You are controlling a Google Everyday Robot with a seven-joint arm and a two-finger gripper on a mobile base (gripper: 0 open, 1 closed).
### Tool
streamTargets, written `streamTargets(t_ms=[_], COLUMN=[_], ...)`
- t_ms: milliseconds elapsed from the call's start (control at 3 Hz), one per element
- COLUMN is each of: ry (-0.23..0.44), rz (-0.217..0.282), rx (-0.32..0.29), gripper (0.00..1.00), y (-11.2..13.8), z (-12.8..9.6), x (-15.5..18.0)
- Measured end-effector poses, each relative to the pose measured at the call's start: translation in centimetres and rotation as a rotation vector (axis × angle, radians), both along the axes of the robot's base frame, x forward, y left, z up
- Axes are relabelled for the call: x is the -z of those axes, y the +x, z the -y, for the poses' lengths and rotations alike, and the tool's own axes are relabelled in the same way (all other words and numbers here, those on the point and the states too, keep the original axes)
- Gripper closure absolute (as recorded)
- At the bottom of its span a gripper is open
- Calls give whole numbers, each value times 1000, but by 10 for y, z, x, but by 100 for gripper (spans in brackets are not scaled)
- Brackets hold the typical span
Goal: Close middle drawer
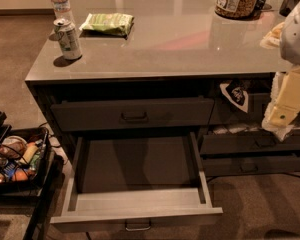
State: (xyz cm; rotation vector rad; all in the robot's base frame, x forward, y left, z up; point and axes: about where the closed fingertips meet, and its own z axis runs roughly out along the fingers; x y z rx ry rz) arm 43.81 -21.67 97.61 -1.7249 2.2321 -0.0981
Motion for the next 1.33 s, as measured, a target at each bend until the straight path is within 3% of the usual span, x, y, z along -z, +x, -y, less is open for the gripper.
streamTargets(t_ms=[333, 667, 1000, 1333], ry=[0, 6, 68, 212], rz=[0, 57, 130, 184], rx=[0, -10, -37, -13], gripper=[0, 0, 0, 0], y=[0, -2, -24, -27], z=[0, -2, -3, -3], x=[0, 2, 22, 45])
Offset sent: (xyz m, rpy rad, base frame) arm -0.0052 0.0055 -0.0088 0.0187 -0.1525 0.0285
